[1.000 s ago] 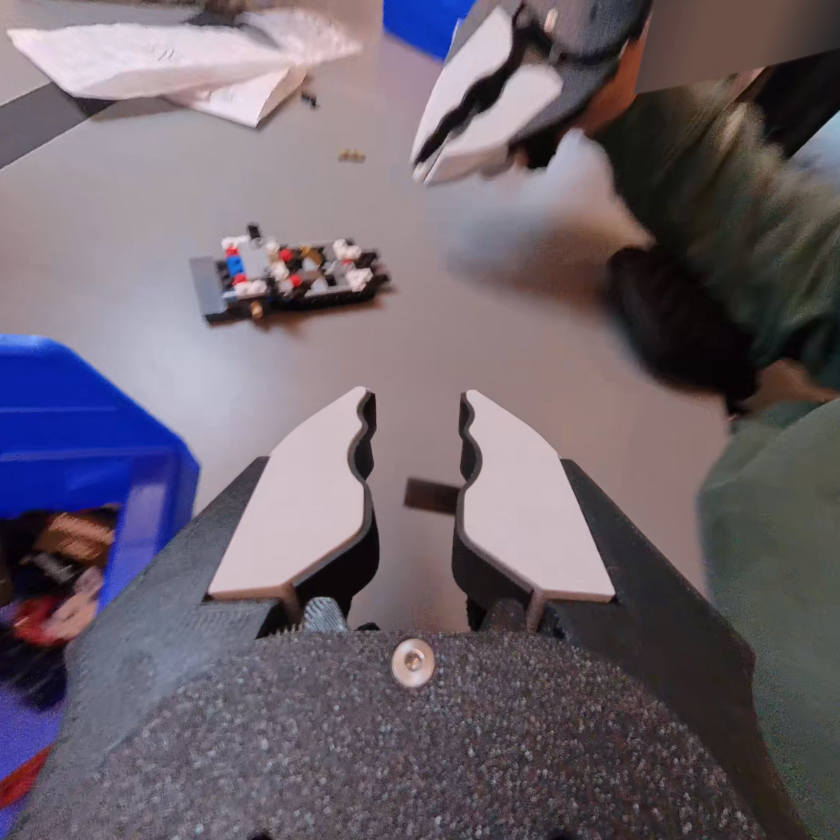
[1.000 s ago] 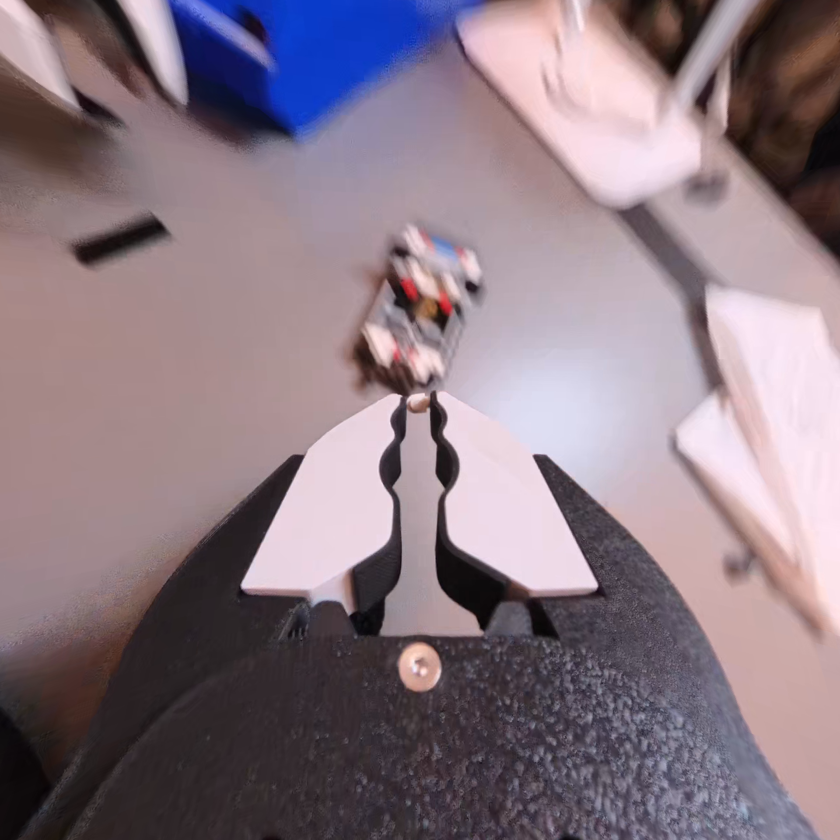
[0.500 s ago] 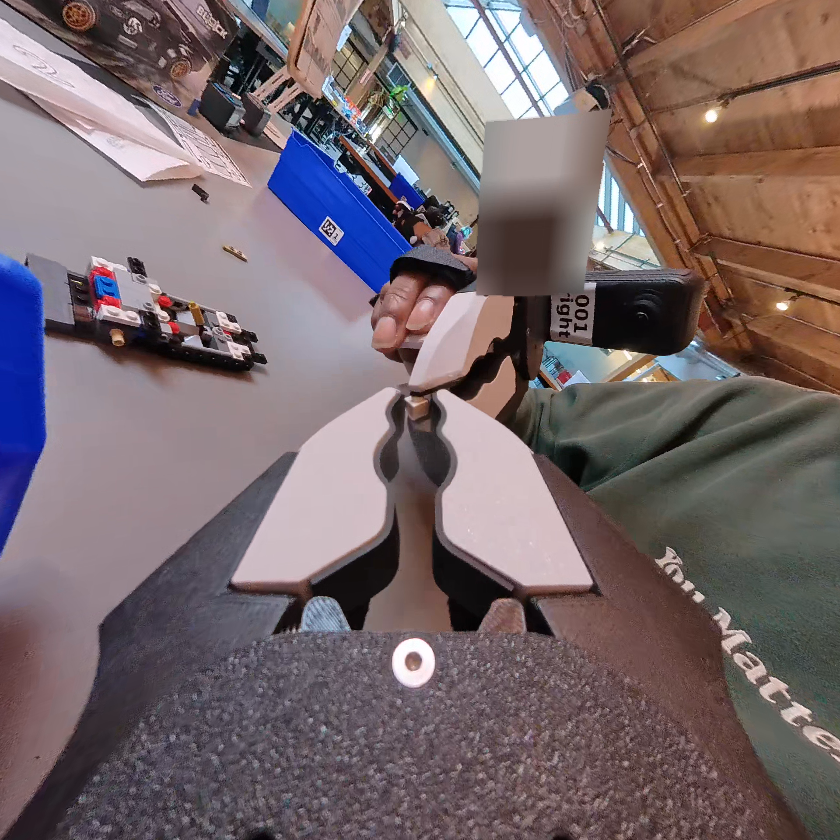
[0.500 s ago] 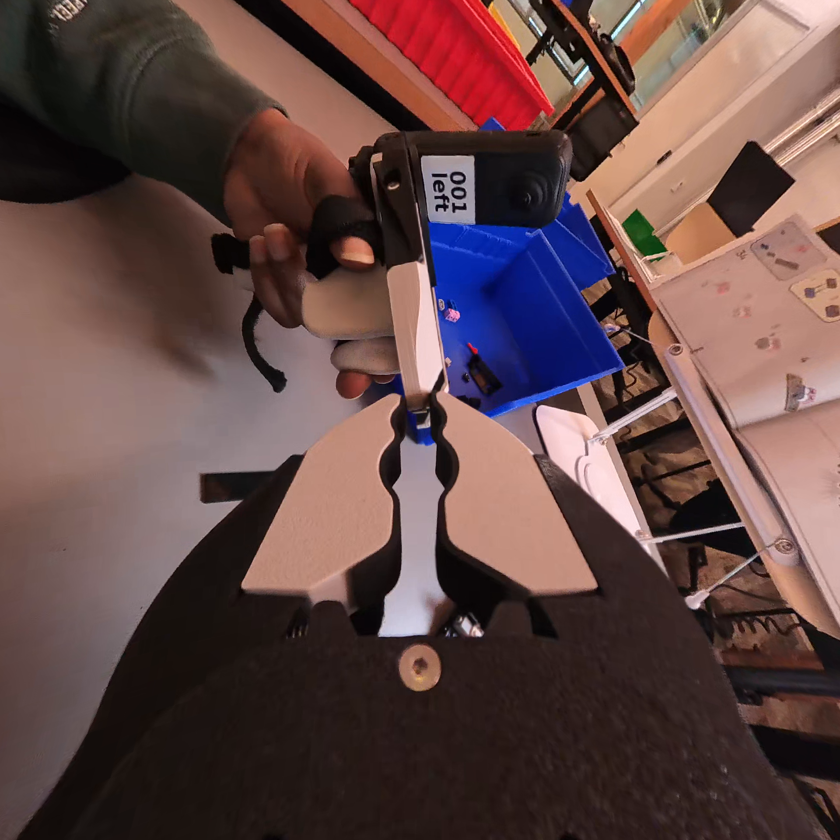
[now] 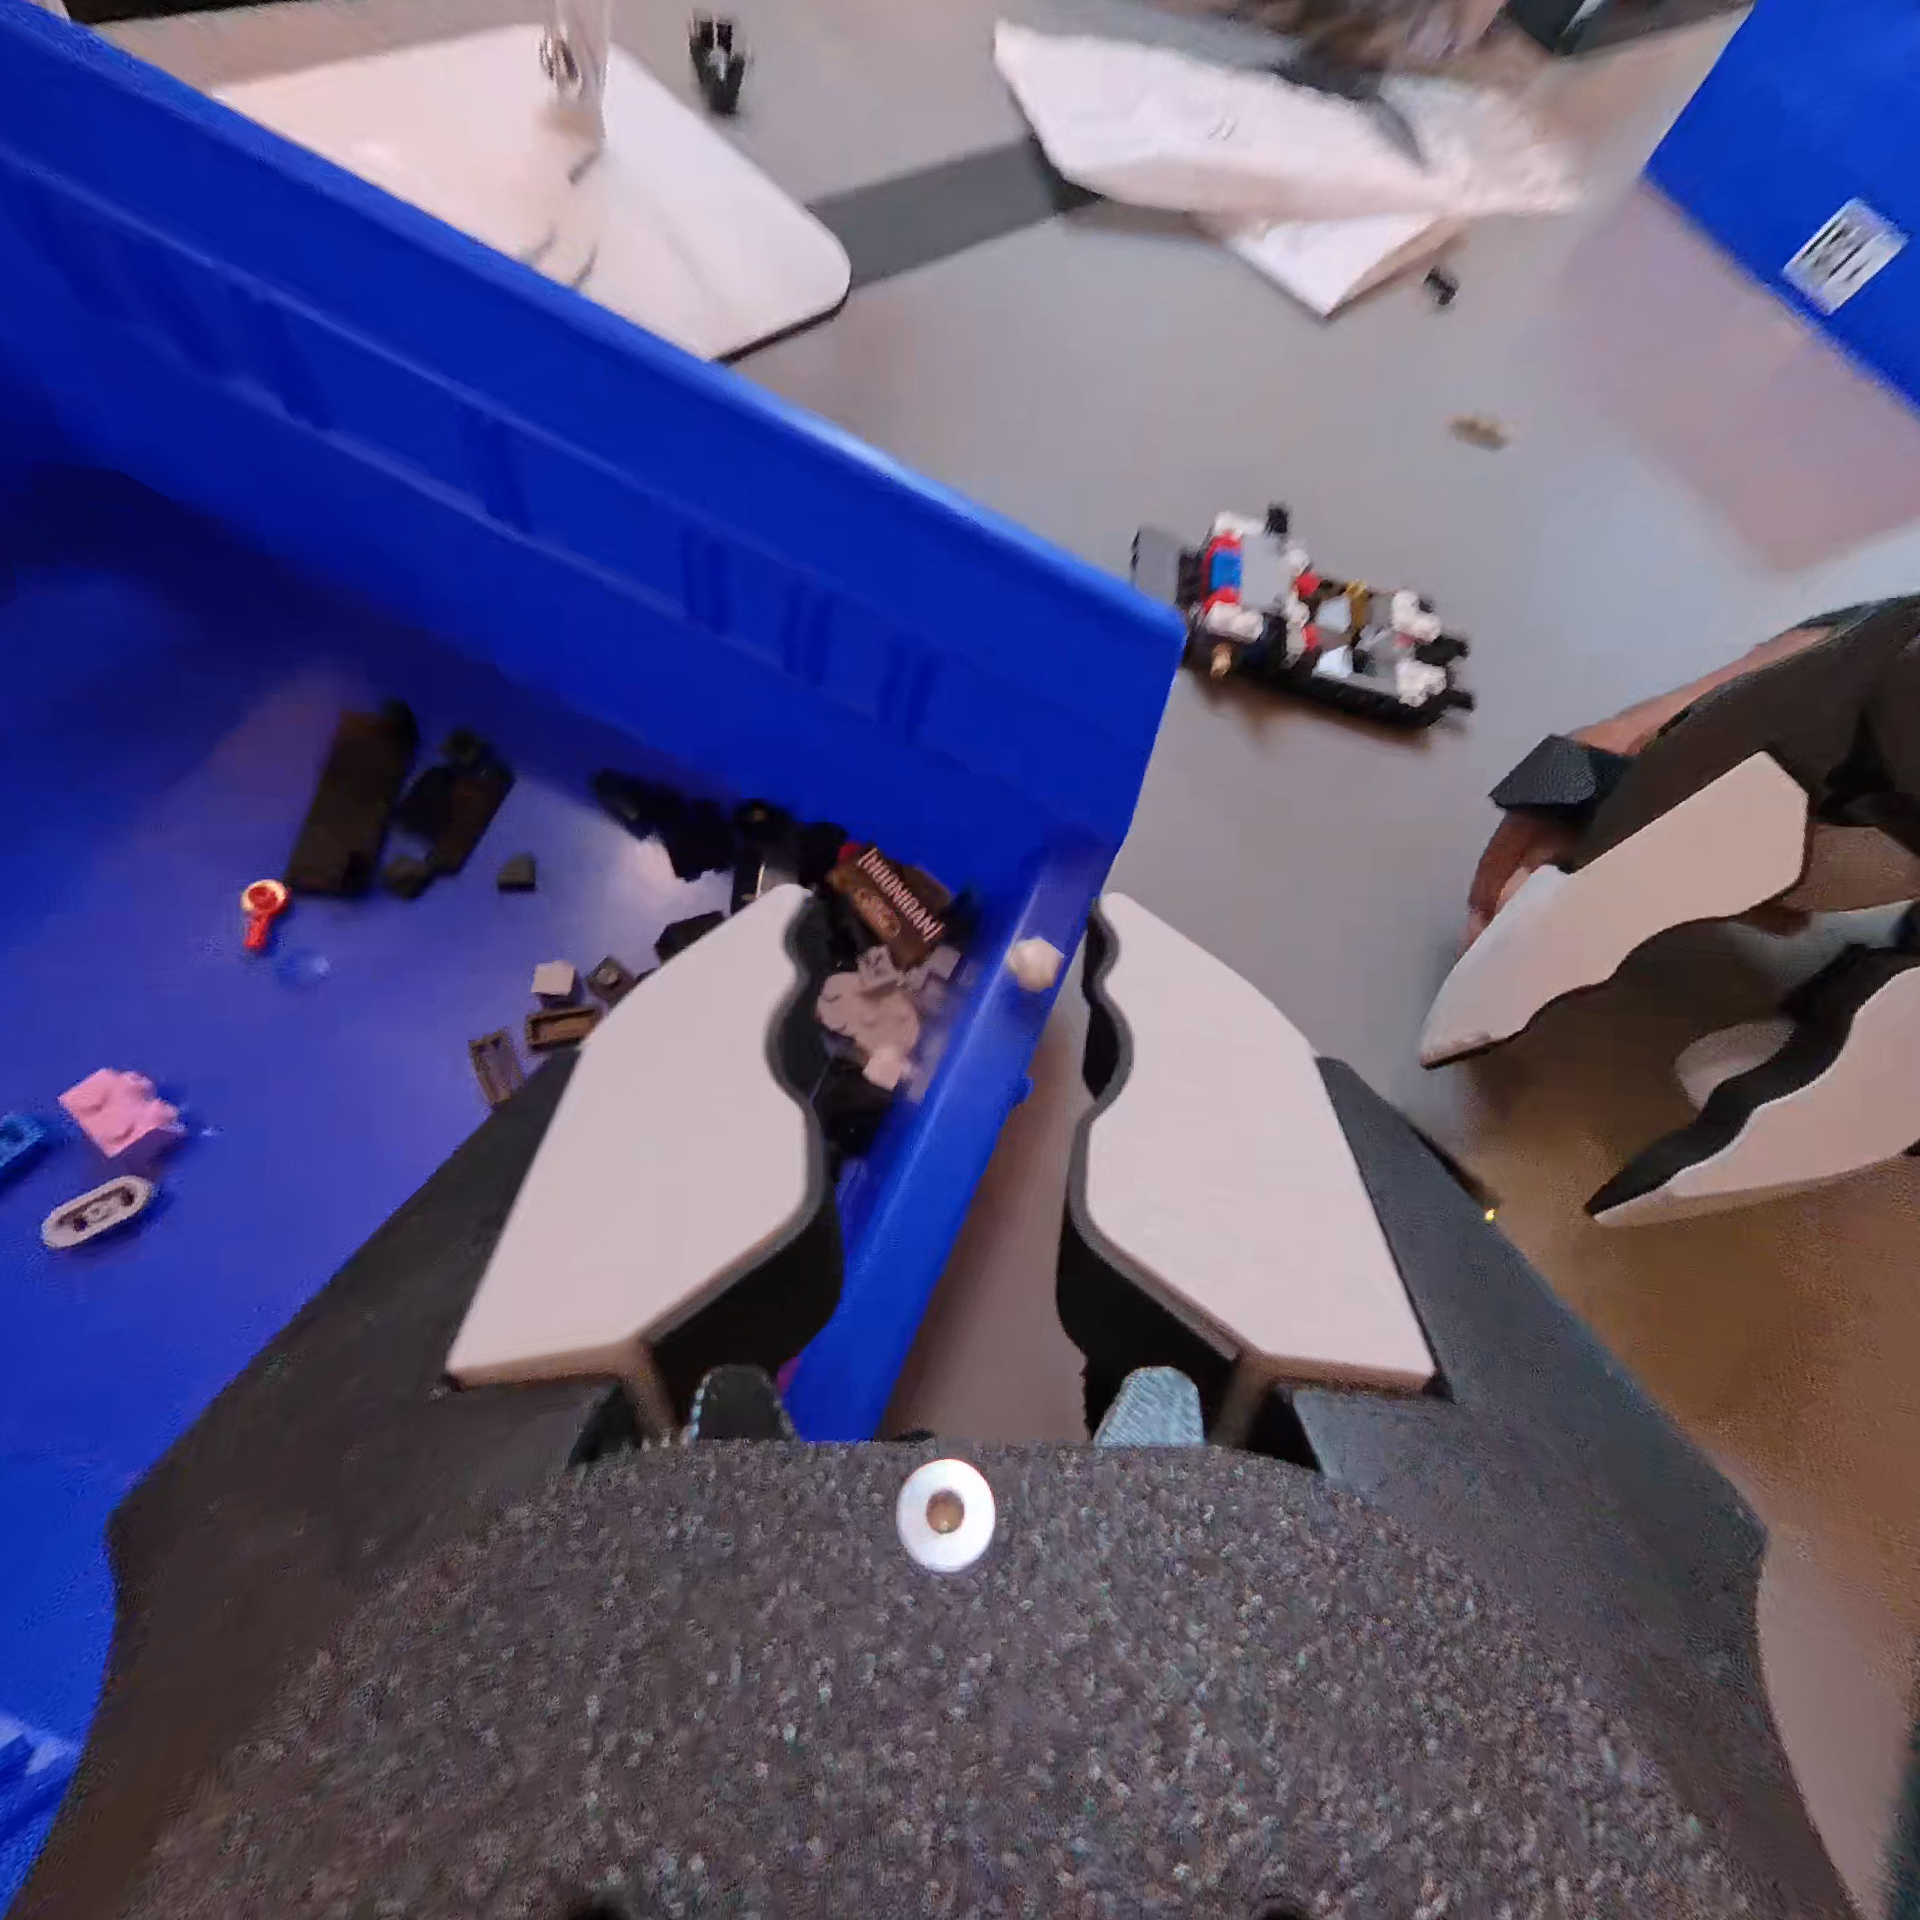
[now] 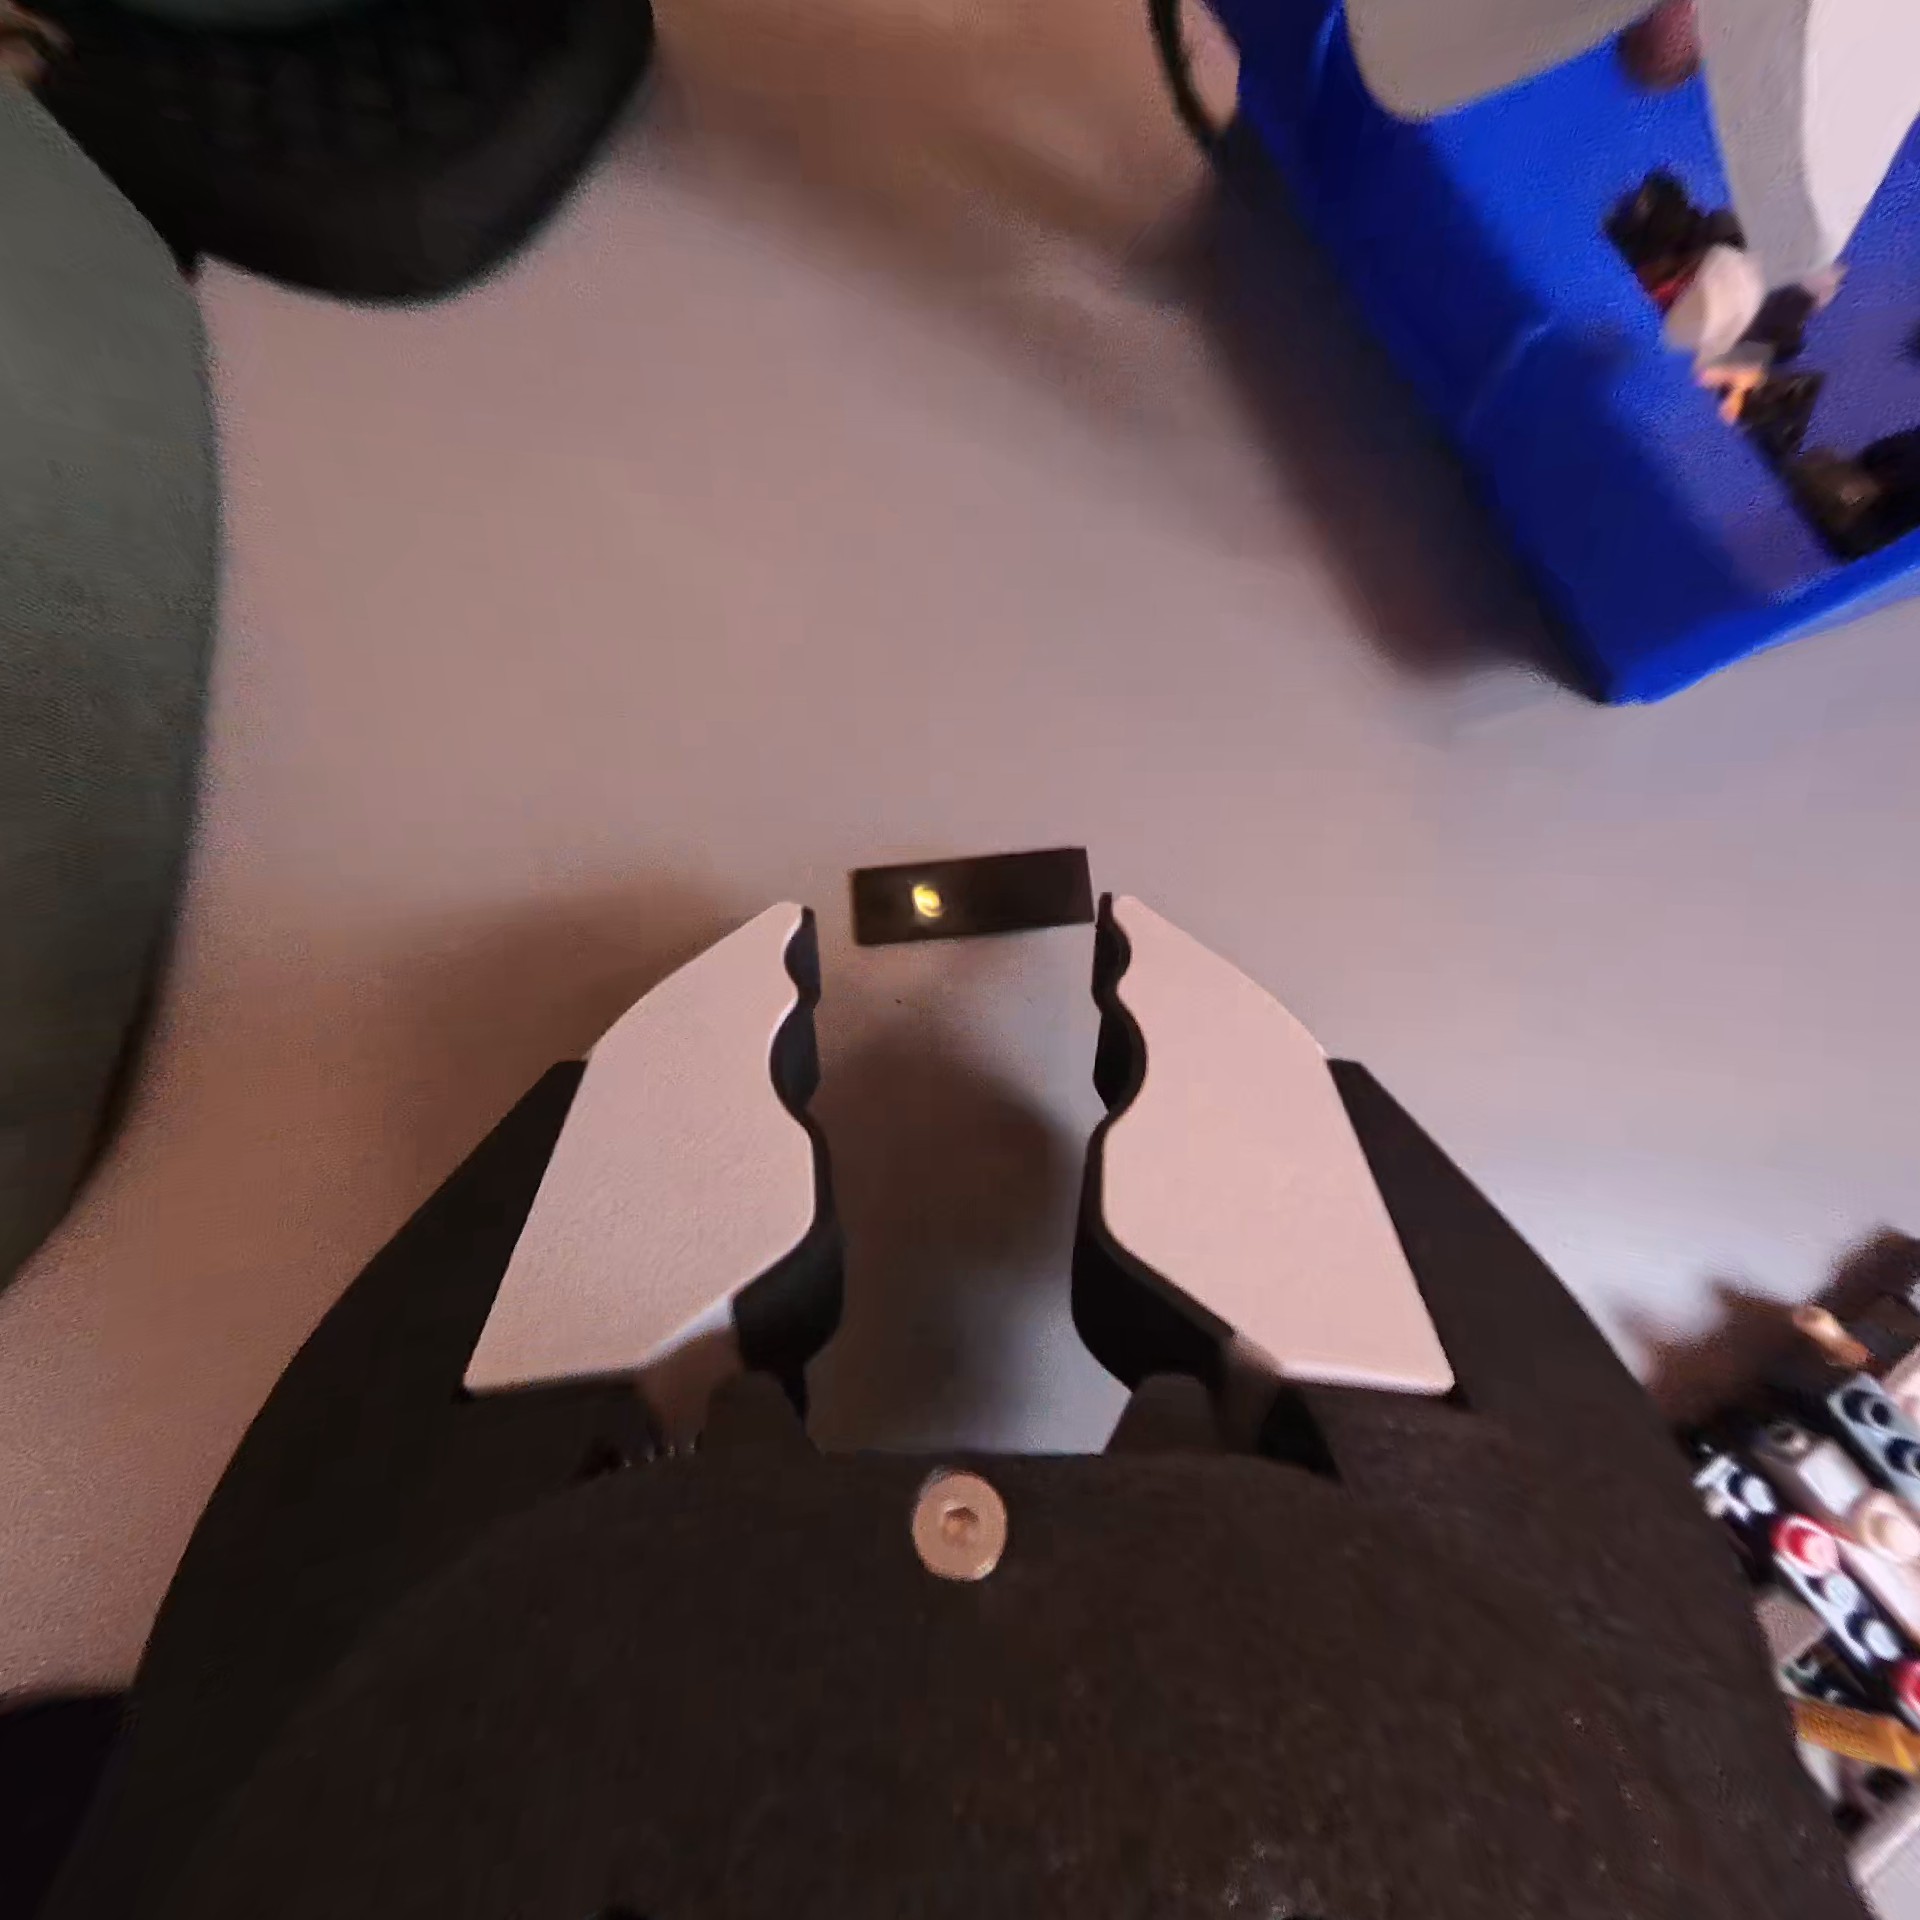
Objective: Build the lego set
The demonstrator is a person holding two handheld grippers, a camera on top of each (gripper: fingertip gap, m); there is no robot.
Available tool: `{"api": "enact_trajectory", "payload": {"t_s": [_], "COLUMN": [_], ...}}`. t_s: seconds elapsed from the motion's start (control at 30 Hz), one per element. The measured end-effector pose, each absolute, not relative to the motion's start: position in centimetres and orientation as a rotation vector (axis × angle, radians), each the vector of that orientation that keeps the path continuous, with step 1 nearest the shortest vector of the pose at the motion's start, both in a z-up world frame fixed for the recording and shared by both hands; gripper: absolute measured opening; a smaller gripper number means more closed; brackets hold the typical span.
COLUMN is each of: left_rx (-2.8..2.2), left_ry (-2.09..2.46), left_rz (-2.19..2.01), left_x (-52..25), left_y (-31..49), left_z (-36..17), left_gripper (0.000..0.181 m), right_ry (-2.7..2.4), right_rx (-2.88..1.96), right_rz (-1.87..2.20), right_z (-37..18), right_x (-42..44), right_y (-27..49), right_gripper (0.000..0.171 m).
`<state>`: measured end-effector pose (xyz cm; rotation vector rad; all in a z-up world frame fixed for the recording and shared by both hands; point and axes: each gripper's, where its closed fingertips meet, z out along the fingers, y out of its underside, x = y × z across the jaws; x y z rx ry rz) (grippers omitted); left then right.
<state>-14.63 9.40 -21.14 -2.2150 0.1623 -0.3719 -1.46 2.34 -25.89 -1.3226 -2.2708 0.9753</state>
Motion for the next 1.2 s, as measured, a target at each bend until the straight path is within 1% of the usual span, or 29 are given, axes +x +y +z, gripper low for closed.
{"api": "enact_trajectory", "payload": {"t_s": [0.07,0.13,0.3,0.37,0.43,0.47,0.53,0.63,0.73,0.87,1.0,1.13,1.2], "left_rx": [-2.259,-2.285,-2.326,-2.303,-2.275,-2.258,-2.230,-2.195,-2.162,-2.167,-2.178,-2.175,-2.157], "left_ry": [0.214,0.276,0.421,0.449,0.459,0.487,0.578,0.689,0.759,0.825,0.888,0.671,0.527], "left_rz": [-0.307,-0.286,-0.194,-0.155,-0.146,-0.162,-0.210,-0.232,-0.213,-0.238,-0.504,-0.846,-0.987], "left_x": [-14.7,-14.3,-13.8,-13.8,-13.8,-13.5,-12.7,-11.7,-10.9,-10.0,-6.8,-4.5,-4.2], "left_y": [9.1,8.8,8.2,8.3,8.3,8.1,7.1,5.9,5.6,5.1,3.5,4.3,5.1], "left_z": [-21.9,-22.4,-23.3,-23.1,-22.4,-21.9,-20.8,-19.8,-19.4,-19.9,-21.0,-21.3,-21.0], "left_gripper": [0.057,0.062,0.068,0.068,0.065,0.059,0.042,0.032,0.027,0.025,0.027,0.037,0.036], "right_ry": [-2.291,-2.314,-2.346,-2.348,-2.353,-2.356,-2.355,-2.350,-2.356,-2.337,-2.235,-2.021,-1.924], "right_rx": [-1.323,-1.330,-1.336,-1.334,-1.328,-1.328,-1.327,-1.325,-1.327,-1.310,-1.263,-1.151,-1.093], "right_rz": [0.928,0.909,0.863,0.845,0.826,0.824,0.825,0.836,0.830,0.823,0.840,0.807,0.786], "right_z": [-26.7,-27.1,-27.7,-27.8,-27.8,-27.8,-27.8,-27.8,-27.8,-27.7,-26.2,-22.6,-20.9], "right_x": [-1.7,-1.7,-1.5,-1.6,-1.6,-1.6,-1.7,-1.9,-1.9,-2.1,-2.7,-3.7,-4.0], "right_y": [2.4,2.3,2.2,2.2,2.1,2.1,2.0,1.8,1.7,1.9,2.6,4.3,4.9], "right_gripper": [0.053,0.055,0.057,0.057,0.057,0.056,0.055,0.050,0.048,0.048,0.048,0.048,0.048]}}
